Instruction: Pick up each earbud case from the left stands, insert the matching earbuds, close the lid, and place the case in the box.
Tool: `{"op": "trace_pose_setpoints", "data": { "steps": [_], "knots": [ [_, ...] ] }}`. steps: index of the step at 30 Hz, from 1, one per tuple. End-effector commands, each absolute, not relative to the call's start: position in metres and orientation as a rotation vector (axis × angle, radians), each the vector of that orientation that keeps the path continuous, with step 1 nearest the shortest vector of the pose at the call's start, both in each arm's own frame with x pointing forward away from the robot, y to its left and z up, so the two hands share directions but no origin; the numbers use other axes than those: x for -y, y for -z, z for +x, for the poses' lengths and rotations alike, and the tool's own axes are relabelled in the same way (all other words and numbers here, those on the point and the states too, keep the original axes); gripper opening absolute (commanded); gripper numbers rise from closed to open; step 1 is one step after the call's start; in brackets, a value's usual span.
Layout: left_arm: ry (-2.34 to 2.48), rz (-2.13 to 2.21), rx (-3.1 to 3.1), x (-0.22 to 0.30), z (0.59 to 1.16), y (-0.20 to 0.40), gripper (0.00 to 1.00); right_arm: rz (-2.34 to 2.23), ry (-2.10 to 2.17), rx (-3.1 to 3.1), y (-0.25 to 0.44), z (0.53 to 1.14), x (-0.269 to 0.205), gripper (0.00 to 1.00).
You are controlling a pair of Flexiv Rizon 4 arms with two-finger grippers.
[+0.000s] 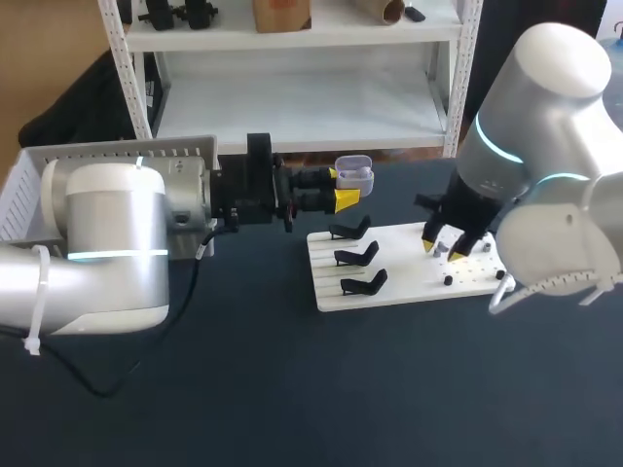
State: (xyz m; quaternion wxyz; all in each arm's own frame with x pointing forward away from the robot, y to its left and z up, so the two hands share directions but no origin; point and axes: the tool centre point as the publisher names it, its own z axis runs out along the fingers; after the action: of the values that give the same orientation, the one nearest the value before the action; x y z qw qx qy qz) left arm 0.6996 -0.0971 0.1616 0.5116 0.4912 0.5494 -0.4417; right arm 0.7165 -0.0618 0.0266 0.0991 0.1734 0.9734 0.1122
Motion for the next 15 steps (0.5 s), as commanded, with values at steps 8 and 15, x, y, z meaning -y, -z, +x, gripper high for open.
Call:
{"op": "trace_pose_setpoints", "data": {
  "steps": [8, 15],
  "knots": [
    [1.061, 1.178, -1.320, 0.0971, 0.6990, -0.1611, 0.00, 0.516, -0.322, -2.881, -0.0254, 0.7155, 0.0613, 0.27],
    [1.061, 1.178, -1.320, 0.0971, 0.6990, -0.1611, 0.00, 0.515, -0.314, -2.887, -0.0249, 0.7153, 0.0614, 0.11]
  ]
}}
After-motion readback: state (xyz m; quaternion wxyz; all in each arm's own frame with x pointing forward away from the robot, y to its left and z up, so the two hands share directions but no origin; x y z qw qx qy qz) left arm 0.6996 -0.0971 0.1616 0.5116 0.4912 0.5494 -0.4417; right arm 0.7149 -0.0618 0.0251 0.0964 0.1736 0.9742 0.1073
